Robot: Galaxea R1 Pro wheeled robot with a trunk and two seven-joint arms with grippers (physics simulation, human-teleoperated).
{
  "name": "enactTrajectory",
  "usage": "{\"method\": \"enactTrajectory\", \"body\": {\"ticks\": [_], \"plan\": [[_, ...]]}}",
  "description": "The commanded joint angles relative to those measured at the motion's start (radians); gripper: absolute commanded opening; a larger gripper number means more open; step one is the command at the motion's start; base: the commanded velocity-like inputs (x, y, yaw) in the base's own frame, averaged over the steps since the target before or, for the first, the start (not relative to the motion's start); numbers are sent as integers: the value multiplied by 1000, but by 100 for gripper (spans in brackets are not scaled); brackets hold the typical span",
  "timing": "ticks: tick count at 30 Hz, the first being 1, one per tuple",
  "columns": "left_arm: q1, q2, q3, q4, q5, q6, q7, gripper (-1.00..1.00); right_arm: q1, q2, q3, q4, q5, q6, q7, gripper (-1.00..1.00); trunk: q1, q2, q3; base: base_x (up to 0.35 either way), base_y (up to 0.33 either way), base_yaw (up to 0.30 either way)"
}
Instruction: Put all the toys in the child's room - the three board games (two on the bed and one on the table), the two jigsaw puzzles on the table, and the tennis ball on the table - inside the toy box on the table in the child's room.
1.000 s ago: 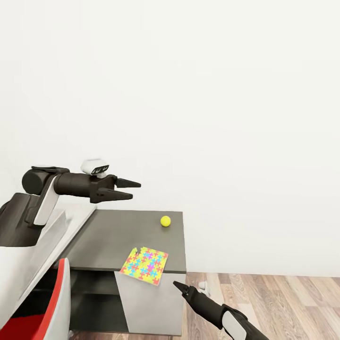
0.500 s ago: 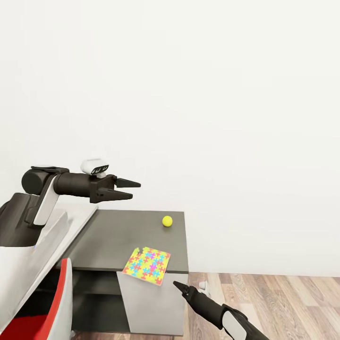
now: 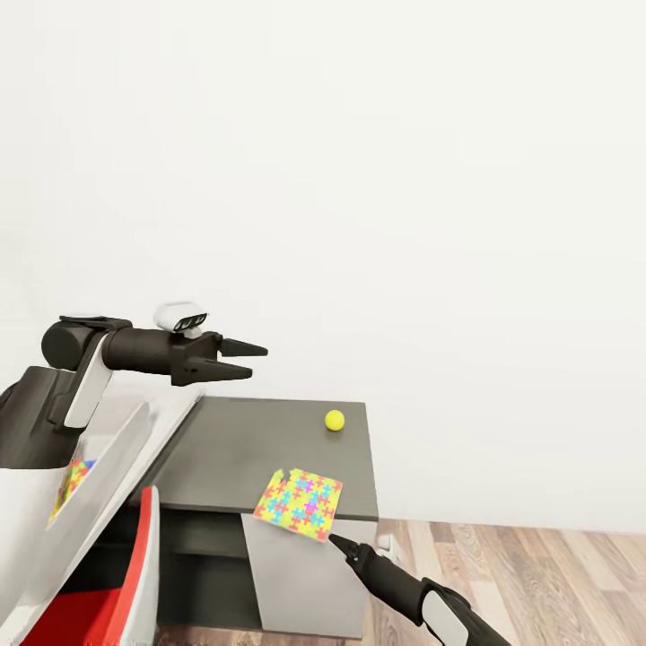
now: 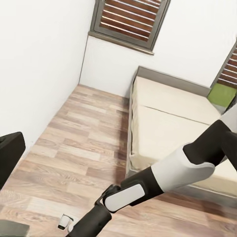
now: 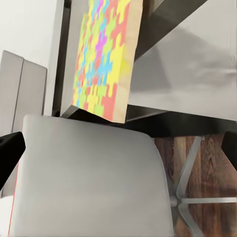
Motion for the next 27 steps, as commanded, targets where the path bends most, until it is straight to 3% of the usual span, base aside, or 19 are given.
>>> {"method": "enactTrajectory", "body": {"ticks": [1,15,27], "plan": [[-1,1,-1,0,3,11,-2,100,-1,-1,4,0,-10,7,0,100,0,-1,-1,0,5,221],[-1,-1,-1,0,3,11,-2,100,-1,-1,3,0,-10,7,1,100,0,-1,-1,0,1,55],[-1,1,-2,0,3,11,-2,100,-1,-1,1,0,-10,7,2,100,0,-1,-1,0,0,161]]}}
